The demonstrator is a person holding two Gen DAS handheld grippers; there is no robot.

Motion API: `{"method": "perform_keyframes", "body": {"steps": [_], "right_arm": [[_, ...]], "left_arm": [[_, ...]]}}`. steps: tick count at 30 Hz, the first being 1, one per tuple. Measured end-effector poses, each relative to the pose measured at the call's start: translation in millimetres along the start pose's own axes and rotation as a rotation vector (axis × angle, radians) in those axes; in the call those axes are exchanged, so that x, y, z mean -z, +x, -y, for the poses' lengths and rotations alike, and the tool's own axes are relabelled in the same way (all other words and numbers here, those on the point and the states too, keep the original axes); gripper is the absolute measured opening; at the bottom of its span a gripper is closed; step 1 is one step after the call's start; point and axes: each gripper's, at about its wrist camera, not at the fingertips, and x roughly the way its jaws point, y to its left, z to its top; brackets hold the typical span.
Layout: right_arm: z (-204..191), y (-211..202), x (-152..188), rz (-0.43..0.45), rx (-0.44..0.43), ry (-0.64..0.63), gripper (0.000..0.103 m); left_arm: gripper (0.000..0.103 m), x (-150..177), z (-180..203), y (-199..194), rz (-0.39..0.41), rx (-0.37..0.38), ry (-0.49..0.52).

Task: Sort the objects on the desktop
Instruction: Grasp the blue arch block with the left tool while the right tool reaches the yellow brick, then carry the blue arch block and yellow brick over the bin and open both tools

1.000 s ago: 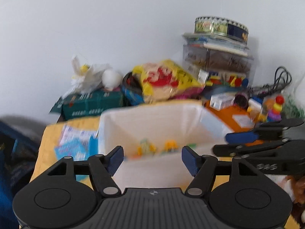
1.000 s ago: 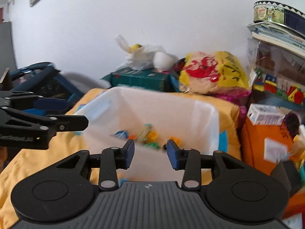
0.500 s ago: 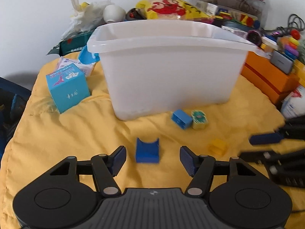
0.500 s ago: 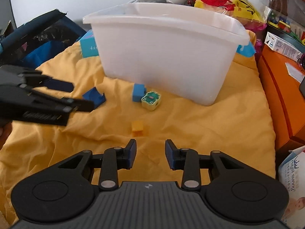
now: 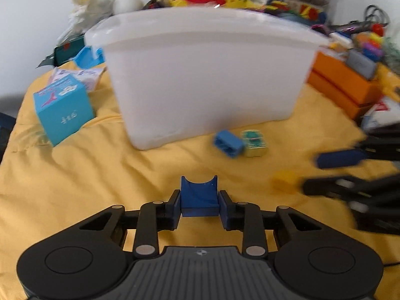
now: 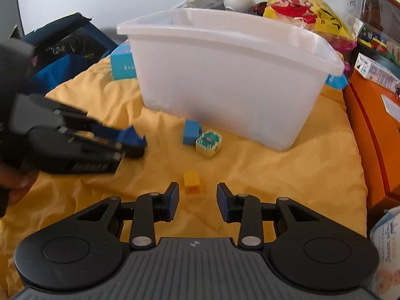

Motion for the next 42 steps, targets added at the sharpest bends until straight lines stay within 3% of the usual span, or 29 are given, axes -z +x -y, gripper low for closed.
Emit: {"method": "perform_keyframes", "body": {"steps": [7,12,22,31,37,42], "right_arm": [[-4,26,-4,-0.039,-0.025,-0.001,0.035],[-8,30,0,-0.066,-0.012,-0.02,0.018],[1,-6,17,-0.052,-0.016,0.016,0.017],[15,-16,43,-0.096,-0.011,0.084,0.017],[14,-27,34,-0.05,-0.011,0.07,0.017],[21,-46,11,0.047,0.019,0.076,0.017]], "left_arm": [[0.034,18,21,-22,-0.016,0.031,0.029],[0.034,24,21,-22,-0.031,0.032,0.021],[0.034,21,28,-35,-0.016,0.043,0.029],[0.034,12,40,-50,0.01,0.077,0.031],[0.034,-2,51,-61,0.043,0.091,0.055],[0.034,-28,48,-79,0.117,0.082,0.057]]}}
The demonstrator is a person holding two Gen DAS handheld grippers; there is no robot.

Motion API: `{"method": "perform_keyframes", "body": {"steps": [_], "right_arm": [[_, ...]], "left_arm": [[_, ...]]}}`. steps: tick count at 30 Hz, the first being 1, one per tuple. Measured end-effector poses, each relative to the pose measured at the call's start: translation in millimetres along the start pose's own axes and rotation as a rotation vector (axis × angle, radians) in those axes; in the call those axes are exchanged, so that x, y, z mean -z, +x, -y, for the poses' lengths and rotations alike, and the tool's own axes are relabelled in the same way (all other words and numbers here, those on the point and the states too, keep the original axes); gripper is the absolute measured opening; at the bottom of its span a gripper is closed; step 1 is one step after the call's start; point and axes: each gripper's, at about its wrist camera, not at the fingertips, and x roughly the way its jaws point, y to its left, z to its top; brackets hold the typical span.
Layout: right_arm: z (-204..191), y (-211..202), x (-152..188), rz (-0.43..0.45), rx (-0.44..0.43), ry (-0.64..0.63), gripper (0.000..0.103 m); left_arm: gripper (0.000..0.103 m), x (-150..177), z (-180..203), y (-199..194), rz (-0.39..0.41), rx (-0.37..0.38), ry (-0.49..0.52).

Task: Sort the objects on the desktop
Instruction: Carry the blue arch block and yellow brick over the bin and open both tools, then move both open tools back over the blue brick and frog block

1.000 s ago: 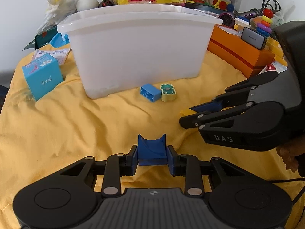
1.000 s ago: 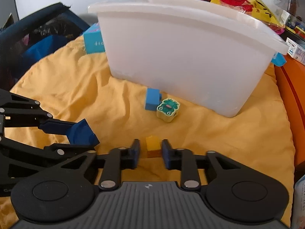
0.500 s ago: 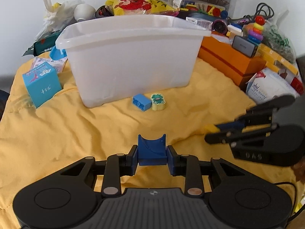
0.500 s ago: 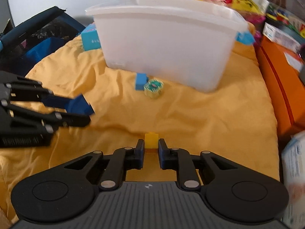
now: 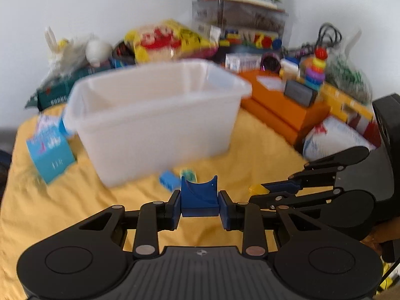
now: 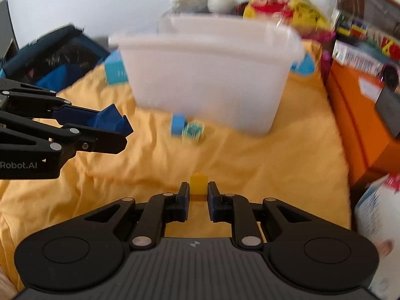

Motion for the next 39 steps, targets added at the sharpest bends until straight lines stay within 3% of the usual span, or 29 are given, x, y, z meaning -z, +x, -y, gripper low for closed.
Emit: {"method": "perform_keyframes", "body": {"steps": [12,18,22,26,27,28,29,30,32,35,39], "right_arm": [[14,-60,-76,0.293,0.052,-0.021,0.017],[23,-62,-112,0.406,0.092,-0.012,0.018],[26,-36,-133,0.384,0.098,-0.001,0.018],[25,-7,-144,0.327,0.107,-0.003,0.019],[25,1,-143,0.301,0.11,-0.002,0.024],[25,9,-142,0.272,0.112,-0.008,0.037],[24,17,-139,0.243,0.109,-0.018,0.043],[22,21,-135,0.225,0.111,-0.027,0.041],[18,21,-126,0.218,0.109,-0.043,0.042],[16,13,-118,0.23,0.098,-0.035,0.045],[18,-2,-108,0.246,0.086,-0.017,0.047]], "left_arm": [[0.034,-76,-22,-38,0.211,-0.072,0.028],[0.034,-112,-35,-28,0.267,-0.124,0.041],[0.034,-130,-43,2,0.245,-0.153,0.027],[0.035,-131,-55,44,0.15,-0.176,-0.011],[0.035,-130,-57,54,0.111,-0.18,-0.024],[0.036,-127,-60,61,0.085,-0.183,-0.046],[0.04,-124,-62,64,0.069,-0.178,-0.063],[0.042,-122,-63,65,0.059,-0.167,-0.075],[0.056,-117,-64,59,0.068,-0.147,-0.072],[0.059,-113,-60,50,0.078,-0.164,-0.029],[0.059,-106,-58,28,0.109,-0.154,-0.058]]}}
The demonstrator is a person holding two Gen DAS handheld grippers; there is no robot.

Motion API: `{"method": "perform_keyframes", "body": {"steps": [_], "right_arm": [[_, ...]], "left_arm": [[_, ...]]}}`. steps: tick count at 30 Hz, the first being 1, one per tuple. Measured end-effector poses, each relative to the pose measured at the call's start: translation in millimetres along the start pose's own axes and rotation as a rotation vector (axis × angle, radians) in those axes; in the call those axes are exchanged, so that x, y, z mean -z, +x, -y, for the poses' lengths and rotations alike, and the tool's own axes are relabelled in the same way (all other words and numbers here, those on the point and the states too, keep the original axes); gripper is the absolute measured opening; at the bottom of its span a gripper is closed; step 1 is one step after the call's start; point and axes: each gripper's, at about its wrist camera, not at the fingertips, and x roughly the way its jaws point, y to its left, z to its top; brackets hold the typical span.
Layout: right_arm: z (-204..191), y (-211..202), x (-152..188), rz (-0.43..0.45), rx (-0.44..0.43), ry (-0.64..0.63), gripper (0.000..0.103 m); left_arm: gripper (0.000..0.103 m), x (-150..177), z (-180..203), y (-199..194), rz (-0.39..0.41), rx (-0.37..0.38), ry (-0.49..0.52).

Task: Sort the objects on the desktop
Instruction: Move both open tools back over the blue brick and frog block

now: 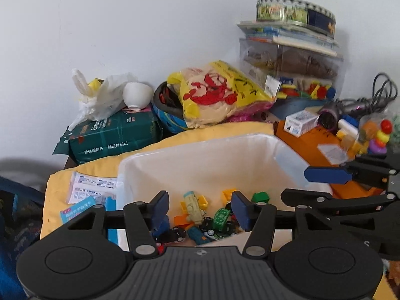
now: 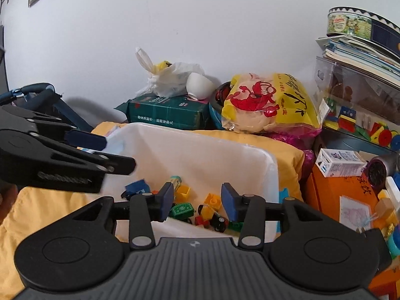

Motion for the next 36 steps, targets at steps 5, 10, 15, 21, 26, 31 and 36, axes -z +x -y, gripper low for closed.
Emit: {"method": "perform_keyframes", "body": {"steps": [5,10,15,21,26,31,36], "right_arm": [[5,-24,13,0.018,-0.005,0.039,0.051],[2,-42,38,-0.001,0.009,0.021,0.056],[-2,-30,67,-0.11,-0.003,0.029,0.056],[-21,12,99,-0.273,-0.103,0.08,0.056],[-37,41,109,-0.324,-0.112,0.082,0.056],[-48,64,103,-0.303,-0.096,0.021,0.053],[-42,86,99,-0.303,-0.08,-0.001,0.033]], "left_arm": [[0.065,22,6,-32,0.046,0.003,-0.003],[0.071,64,16,-40,0.025,0.008,0.093],[0.071,100,9,-25,-0.1,0.014,0.04],[0.071,125,9,-20,-0.173,0.015,0.031],[0.071,134,6,-22,-0.195,0.014,0.005],[0.071,139,7,-21,-0.208,0.019,-0.004],[0.071,136,9,-18,-0.205,0.032,-0.007]]}}
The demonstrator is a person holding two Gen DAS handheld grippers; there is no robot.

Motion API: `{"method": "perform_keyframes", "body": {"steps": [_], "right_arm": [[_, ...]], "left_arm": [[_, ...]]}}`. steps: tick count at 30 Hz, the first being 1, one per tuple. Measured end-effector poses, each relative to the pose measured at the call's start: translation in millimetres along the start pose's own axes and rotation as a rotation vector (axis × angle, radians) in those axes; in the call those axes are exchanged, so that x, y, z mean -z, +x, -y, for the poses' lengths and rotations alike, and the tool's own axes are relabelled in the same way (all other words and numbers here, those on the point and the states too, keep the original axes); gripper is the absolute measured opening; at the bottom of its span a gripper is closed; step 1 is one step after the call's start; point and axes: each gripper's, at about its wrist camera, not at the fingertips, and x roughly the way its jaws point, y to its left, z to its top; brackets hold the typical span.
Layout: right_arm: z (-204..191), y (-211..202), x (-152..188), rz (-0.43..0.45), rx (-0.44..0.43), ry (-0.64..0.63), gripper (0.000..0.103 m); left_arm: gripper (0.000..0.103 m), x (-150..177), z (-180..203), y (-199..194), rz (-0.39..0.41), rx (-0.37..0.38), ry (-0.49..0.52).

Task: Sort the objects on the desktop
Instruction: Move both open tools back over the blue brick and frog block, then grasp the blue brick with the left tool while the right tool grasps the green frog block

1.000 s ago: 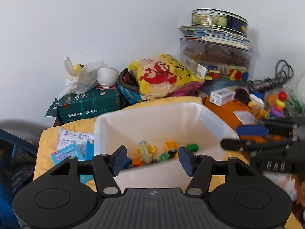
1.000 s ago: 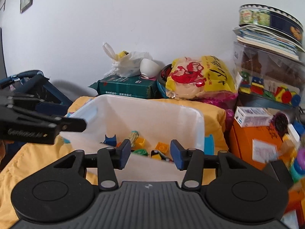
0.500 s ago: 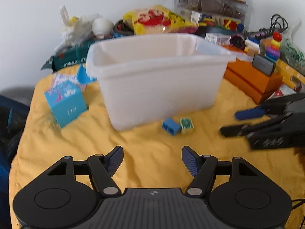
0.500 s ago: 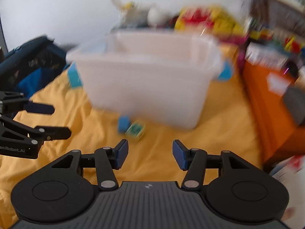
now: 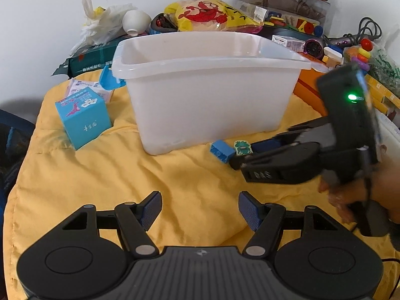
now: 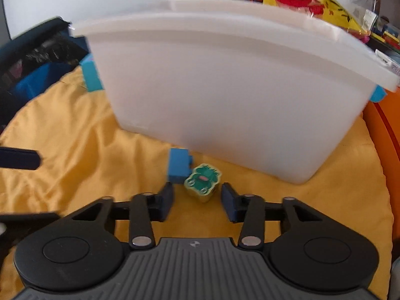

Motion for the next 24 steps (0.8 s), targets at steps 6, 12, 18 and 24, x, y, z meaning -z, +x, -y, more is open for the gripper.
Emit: {"method": "perform_keyframes", "body": {"steps": [6,12,18,24], "right_arm": [[17,-26,16,0.005,0.0,0.017,0.033],[27,-56,48,-0.029,0.023,0.094,0.033],[16,-66,62,-0.025,0.02,0.094,0.033],[10,-71,63,-0.008,0.014,0.066,0.034]], "left_arm": [[0.071,-12,8,19,-0.009,0.014,-0.003],[0.071,-40,25,59,-0.029,0.008,-0.032],[0.04,-55,49,107,-0.068,-0.053,0.035],[0.028,-46,49,104,-0.055,-0.033,0.105]]}}
